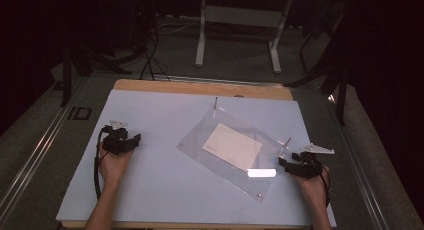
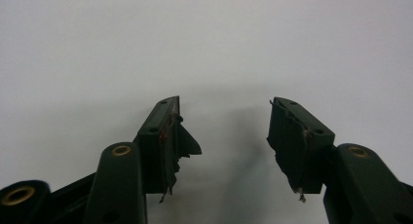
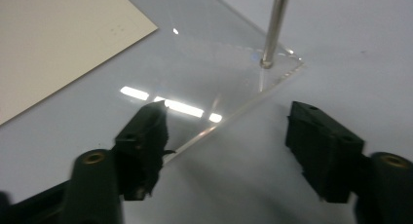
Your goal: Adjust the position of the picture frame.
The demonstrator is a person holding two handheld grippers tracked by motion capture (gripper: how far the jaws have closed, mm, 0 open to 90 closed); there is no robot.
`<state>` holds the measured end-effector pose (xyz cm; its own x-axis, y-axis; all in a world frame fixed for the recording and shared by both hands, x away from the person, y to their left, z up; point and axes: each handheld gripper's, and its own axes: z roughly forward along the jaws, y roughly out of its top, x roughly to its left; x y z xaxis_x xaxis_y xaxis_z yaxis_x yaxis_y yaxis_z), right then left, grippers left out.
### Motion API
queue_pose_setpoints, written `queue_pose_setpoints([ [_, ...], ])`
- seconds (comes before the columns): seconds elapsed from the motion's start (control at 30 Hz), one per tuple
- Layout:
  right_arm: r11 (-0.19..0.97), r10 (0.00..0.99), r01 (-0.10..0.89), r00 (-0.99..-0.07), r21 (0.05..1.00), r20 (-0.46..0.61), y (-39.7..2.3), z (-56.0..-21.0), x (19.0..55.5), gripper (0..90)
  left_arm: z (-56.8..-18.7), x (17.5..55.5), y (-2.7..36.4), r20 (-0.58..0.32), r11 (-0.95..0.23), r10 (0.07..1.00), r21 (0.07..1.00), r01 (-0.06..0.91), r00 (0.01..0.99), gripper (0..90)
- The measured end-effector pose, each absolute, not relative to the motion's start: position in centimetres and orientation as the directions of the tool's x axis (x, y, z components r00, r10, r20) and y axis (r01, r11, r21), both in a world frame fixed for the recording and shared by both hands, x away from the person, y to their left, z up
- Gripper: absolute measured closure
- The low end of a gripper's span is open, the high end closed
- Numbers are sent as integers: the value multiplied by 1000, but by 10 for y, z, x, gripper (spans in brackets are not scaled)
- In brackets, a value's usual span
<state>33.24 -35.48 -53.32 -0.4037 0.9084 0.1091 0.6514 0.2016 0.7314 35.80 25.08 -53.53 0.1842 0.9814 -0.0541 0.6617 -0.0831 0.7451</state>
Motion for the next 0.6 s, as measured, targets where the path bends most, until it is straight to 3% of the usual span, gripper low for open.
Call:
queue_pose_setpoints([
  [0.6,250,909,588,-417,769,23,-352,-529,327,518,-519,356,216,-2,-244,916,791,561,401,509],
])
